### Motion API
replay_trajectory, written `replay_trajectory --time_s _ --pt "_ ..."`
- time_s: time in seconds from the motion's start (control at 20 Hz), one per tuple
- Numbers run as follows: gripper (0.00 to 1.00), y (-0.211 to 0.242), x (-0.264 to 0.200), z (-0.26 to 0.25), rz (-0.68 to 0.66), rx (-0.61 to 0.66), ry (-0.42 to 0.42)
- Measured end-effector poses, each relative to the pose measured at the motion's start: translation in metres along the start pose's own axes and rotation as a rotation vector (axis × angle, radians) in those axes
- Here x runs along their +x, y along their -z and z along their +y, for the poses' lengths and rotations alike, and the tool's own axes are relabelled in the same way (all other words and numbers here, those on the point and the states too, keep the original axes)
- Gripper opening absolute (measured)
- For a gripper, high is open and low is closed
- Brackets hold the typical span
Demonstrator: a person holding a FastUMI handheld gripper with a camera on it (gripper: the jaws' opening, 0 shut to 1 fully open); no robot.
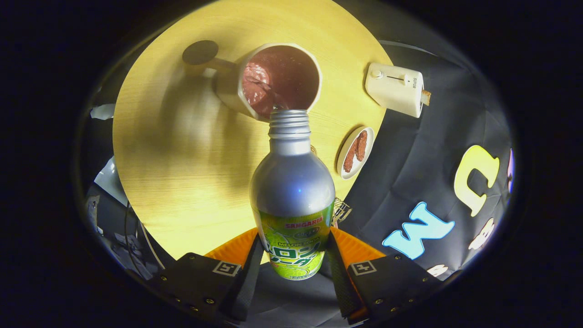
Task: Take the bottle from table, then pour the juice into the cup, finally place the bottle on the coaster
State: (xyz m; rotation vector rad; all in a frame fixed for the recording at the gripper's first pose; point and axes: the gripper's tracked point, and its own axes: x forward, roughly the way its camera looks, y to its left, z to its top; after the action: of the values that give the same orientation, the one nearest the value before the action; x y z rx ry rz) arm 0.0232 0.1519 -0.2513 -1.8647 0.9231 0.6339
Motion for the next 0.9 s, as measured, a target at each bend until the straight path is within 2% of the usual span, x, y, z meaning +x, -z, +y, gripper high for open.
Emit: replay_trajectory --time_s 0.9 --pt "0.73 -0.0002 -0.0069 -0.0073 0.026 -0.057 -0.012"
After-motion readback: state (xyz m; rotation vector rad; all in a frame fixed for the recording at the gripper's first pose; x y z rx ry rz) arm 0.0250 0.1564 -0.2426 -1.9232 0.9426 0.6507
